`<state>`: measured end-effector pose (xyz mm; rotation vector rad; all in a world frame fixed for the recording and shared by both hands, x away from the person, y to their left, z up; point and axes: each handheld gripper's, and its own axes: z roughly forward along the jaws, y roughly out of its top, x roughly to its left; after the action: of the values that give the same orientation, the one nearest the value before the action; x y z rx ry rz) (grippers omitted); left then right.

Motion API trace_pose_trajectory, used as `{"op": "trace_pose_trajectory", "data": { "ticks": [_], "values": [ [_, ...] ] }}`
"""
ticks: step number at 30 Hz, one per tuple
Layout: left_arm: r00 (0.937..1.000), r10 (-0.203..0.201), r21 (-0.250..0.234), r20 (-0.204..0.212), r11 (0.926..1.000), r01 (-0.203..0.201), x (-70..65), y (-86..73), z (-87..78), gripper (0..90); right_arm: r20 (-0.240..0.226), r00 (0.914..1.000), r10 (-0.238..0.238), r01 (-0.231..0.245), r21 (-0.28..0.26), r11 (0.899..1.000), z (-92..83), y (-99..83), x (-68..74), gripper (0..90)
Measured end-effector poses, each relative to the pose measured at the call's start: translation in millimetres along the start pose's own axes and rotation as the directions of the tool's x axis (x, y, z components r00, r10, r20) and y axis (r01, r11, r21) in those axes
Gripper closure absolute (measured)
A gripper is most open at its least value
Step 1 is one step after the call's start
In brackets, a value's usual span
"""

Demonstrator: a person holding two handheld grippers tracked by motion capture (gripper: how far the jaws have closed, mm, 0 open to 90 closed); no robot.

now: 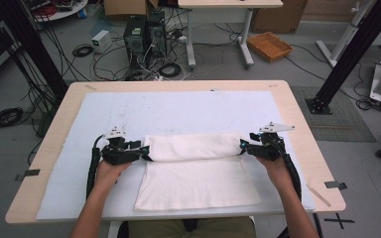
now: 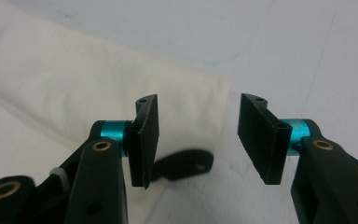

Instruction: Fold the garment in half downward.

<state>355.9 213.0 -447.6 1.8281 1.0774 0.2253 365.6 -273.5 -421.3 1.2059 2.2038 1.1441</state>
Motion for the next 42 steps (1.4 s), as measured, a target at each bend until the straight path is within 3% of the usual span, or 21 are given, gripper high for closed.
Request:
{"op": "trace_pose_trajectory", "data": {
  "ticks": [5, 9, 12, 13, 19, 28, 32, 35, 42],
  "values": [
    [0.9993, 0.023, 0.017, 0.029, 0.9996, -0.024, -8.1, -4.9, -0.3, 49.0, -0.007, 0.9996, 0.029, -0.028, 0.057, 0.998, 7.2, -10.6, -2.1, 52.2],
    [0.9990, 0.035, 0.042, 0.028, 0.9985, -0.036, -12.0, -8.7, 2.4, 58.1, -0.024, 0.9985, 0.049, -0.047, 0.074, 0.996, 9.1, -12.2, -4.0, 56.5],
    [0.9964, 0.083, 0.039, 0.015, 0.9957, -0.084, -16.9, -9.1, 2.0, 76.5, -0.057, 0.9972, 0.049, -0.043, 0.100, 0.994, 11.5, -14.7, -3.9, 71.9],
    [0.9954, 0.095, 0.035, 0.011, 0.9948, -0.095, -18.5, -9.5, 1.5, 80.9, -0.064, 0.9974, 0.034, -0.028, 0.103, 0.994, 11.6, -15.5, -2.5, 81.3],
    [0.9937, 0.111, -0.012, 0.016, 0.9938, -0.111, -22.9, -8.7, -12.2, 82.1, -0.078, 0.9965, -0.030, 0.033, 0.032, 0.999, -2.4, -13.4, 3.1, 85.7],
    [0.9868, 0.134, -0.075, 0.091, 0.9890, -0.128, -34.7, -17.8, -42.6, 82.1, -0.100, 0.9910, -0.089, 0.086, -0.030, 0.996, -39.7, -24.4, 17.4, 85.7],
    [0.9811, 0.146, -0.089, 0.127, 0.9868, -0.136, -40.7, -26.0, -55.6, 82.1, -0.114, 0.9886, -0.099, 0.094, -0.046, 0.994, -56.7, -33.4, 23.1, 85.7],
    [0.9728, 0.165, -0.090, 0.163, 0.9843, -0.151, -47.8, -33.2, -64.4, 82.1, -0.133, 0.9848, -0.112, 0.105, -0.060, 0.993, -69.5, -41.8, 29.1, 85.7],
    [0.9557, 0.199, -0.052, 0.217, 0.9800, -0.192, -66.4, -55.7, -73.9, 82.1, -0.158, 0.9791, -0.127, 0.117, -0.076, 0.990, -91.6, -58.0, 42.1, 85.7]
  ]
}}
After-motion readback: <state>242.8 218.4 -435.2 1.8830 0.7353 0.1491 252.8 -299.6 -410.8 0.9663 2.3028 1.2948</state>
